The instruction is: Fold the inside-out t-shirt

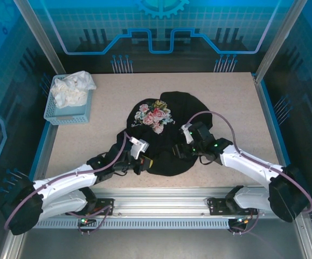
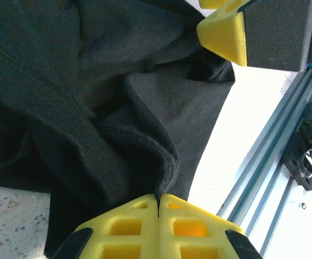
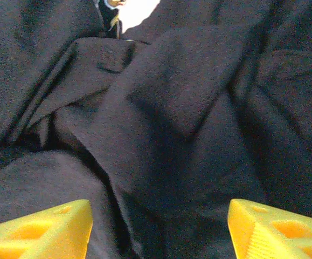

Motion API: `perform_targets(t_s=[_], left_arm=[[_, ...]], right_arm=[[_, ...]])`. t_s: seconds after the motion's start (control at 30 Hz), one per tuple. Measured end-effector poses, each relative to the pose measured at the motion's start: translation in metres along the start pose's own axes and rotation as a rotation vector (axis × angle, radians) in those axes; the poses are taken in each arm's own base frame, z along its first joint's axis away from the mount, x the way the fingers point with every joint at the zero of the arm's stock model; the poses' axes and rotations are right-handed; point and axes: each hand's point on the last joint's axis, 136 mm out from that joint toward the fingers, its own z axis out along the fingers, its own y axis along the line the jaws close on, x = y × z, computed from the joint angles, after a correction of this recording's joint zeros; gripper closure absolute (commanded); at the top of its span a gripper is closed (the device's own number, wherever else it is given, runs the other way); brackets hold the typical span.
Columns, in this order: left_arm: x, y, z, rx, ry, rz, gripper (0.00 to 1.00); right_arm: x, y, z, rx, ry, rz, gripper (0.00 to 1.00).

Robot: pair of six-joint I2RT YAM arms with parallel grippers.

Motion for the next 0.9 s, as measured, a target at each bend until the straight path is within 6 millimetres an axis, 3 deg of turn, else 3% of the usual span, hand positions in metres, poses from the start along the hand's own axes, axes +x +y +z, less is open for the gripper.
perform_targets(t_s=[0.07,0.13,0.2,0.27,0.4,0.53,0.63,0.7,0.9], left_arm=[[0.002,0.001,0.000,-0.002,0.005,-0.002,1.00],[0.004,0.002,0.001,-0.005,0.011,-0.004,1.00],[0.006,0.003,0.001,-0.006,0.017,-0.005,1.00],[0.012,0.004,0.001,-0.007,0.026,-0.008,1.00],[0.028,0.010,0.003,-0.022,0.060,-0.009,1.00],[0.038,0.009,0.009,-0.027,0.100,0.012,0.96],[0.038,0.009,0.013,-0.032,0.125,0.033,0.77],[0.027,0.002,0.014,-0.020,0.106,0.056,0.60],[-0.024,-0.020,0.008,0.003,-0.019,0.134,0.45]], right_arm=[[0.003,0.003,0.007,0.012,0.025,-0.024,0.30],[0.007,0.000,0.015,0.038,0.054,-0.038,0.37],[0.010,-0.006,0.023,0.070,0.080,-0.049,0.61],[0.010,-0.008,0.029,0.084,0.092,-0.058,0.79],[-0.006,-0.003,0.028,0.038,0.039,-0.036,1.00],[-0.043,-0.001,0.009,-0.076,-0.096,0.055,1.00],[-0.071,-0.004,-0.009,-0.154,-0.200,0.117,1.00],[-0.084,-0.003,-0.021,-0.207,-0.252,0.141,1.00],[-0.096,0.009,-0.043,-0.326,-0.303,0.123,1.00]])
